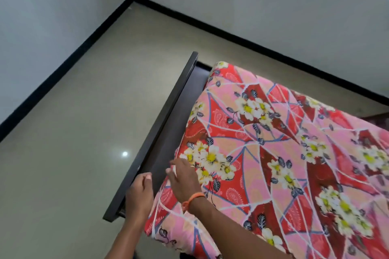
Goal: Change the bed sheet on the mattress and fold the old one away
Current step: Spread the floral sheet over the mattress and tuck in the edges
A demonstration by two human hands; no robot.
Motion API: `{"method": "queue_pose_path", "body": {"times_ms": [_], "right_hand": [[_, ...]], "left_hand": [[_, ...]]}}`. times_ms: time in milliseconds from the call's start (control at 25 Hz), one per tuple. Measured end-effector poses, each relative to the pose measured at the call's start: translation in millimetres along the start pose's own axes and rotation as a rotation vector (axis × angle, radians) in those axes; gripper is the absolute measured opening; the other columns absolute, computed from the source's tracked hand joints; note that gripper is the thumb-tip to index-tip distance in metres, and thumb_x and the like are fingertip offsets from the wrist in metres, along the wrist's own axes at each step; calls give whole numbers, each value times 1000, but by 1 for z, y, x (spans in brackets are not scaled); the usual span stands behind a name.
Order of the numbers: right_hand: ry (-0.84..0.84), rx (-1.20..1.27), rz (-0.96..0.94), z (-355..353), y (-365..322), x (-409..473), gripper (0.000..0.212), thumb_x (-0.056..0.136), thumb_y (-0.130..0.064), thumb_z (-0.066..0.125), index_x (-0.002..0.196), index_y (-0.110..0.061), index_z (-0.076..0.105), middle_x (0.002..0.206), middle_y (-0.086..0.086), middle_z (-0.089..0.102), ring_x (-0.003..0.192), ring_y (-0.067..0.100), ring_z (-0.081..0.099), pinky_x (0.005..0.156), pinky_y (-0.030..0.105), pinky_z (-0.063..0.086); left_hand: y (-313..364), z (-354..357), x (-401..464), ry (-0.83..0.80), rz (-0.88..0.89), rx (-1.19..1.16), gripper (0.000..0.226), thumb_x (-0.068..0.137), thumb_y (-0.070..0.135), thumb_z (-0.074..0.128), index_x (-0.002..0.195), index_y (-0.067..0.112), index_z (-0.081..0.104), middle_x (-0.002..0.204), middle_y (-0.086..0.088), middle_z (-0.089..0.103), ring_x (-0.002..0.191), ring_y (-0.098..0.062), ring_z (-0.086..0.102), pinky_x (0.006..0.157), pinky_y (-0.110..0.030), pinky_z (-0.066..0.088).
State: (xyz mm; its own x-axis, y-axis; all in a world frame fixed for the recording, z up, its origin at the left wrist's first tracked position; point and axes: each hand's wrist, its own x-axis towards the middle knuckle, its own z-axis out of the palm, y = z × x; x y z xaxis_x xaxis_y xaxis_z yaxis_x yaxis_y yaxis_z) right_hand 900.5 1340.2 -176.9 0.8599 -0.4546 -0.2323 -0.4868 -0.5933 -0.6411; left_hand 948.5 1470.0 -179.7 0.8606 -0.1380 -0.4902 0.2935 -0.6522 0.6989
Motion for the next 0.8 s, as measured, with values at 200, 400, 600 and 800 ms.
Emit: {"method": "queue_pose_path", "body": {"times_ms": [200,400,600,800], "right_hand": [[297,122,293,-79,-44,-10,20,92,-25,57,108,-15,63,109,3,61,102,20,57,90,35,46],[624,263,560,-104,-107,5,13,90,-20,60,101,-15,64,103,4,64,99,24,60,78,29,44],[853,451,643,-112,-189,22,10,85,-23,61,95,-21,63,99,2,68,94,23,63,83,38,53],[1019,466,645,-131,-231,52,6,85,-20,62,91,-21,61,97,3,68,93,23,63,82,34,53]], "left_hand": [[91,-51,-24,-87,125,-168,20,102,22,47,106,17,66,97,4,65,94,-16,62,69,-26,43],[136,-122,21,-162,331,-126,22,101,27,50,106,17,69,97,-2,69,92,-21,64,78,-35,52],[180,-194,65,-281,441,-92,22,100,26,51,102,13,69,96,-6,70,92,-27,66,84,-41,53],[238,-224,72,-359,585,-146,20,100,25,52,105,11,66,95,-5,68,89,-23,64,74,-30,46]]}}
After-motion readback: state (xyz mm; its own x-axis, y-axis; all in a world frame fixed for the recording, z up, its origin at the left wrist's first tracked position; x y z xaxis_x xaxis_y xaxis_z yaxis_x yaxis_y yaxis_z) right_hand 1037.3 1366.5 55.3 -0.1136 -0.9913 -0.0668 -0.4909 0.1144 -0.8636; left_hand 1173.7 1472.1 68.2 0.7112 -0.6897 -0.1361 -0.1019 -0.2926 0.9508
